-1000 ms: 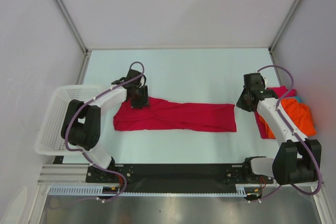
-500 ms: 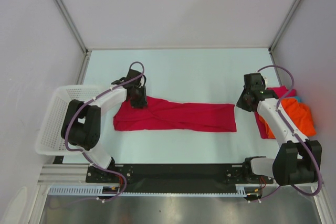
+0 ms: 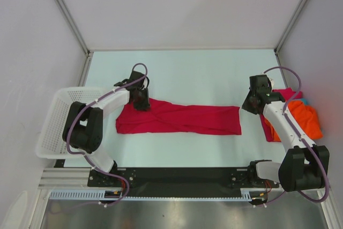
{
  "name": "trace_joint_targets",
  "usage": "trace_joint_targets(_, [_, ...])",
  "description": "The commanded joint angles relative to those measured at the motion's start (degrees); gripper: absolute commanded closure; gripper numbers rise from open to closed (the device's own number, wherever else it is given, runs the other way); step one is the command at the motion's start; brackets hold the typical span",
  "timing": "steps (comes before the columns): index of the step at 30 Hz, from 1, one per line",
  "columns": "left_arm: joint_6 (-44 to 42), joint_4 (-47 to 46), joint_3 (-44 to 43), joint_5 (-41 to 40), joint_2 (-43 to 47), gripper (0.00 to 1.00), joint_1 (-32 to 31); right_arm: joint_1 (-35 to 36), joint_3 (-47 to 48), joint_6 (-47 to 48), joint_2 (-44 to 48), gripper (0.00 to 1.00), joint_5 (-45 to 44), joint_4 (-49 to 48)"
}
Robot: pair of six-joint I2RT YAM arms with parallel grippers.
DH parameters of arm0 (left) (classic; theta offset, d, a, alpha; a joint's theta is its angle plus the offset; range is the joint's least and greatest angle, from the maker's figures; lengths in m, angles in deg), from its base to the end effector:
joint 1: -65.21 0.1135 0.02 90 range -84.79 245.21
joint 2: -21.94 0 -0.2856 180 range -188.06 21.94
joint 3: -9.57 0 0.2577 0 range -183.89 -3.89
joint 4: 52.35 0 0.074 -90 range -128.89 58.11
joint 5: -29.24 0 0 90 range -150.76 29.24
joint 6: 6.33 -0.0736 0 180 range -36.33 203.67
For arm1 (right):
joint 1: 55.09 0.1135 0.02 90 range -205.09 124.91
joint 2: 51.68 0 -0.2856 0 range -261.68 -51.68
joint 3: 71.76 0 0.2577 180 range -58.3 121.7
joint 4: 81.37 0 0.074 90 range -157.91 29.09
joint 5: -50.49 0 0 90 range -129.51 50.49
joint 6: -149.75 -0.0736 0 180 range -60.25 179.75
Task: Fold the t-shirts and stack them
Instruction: Fold the other side of the tshirt into a rectangle
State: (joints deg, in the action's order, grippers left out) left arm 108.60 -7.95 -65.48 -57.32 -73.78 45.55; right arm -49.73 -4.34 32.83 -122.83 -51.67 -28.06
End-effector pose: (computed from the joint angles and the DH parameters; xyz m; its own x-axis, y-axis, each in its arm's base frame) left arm 0.3297 -0.1225 0.1730 -0.9260 -0.1160 -0.3593 -0.0338 0.9733 -0.2270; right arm 0.2646 0.0093 0.2446 -0.7345 0.3756 -0.5651 0.3985 0.9129 0.0887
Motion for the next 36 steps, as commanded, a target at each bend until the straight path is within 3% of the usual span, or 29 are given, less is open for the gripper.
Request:
trace_joint_targets(1, [-0.05, -1.76, 1.02, 0.43, -1.31, 0.73, -0.2, -0.27, 0.54, 0.02, 1.98, 0.75, -1.02, 1.01])
trace_joint_targets(10, [1.09, -2.46, 2.43, -0.45, -3.33, 0.86, -0.2, -0.27, 0.71, 0.11, 2.25, 0.75, -1.2, 1.45])
trace_joint_targets(14, [1.35, -2.55, 3.04, -1.24, -1.41, 1.0, -0.2, -0.36, 0.71, 0.02, 2.25, 0.75, -1.2, 1.28])
trace_joint_targets(28, [3.19, 0.61, 5.24, -3.35, 11.25, 1.0, -0.55, -0.36, -0.16, -0.07, 2.07, 0.75, -0.32, 0.31])
trace_joint_targets(36, [5.57, 1.93, 14.11, -2.74, 21.53, 1.0, -2.84, -0.27, -0.52, -0.24, 1.99, 0.75, 0.21, -0.13])
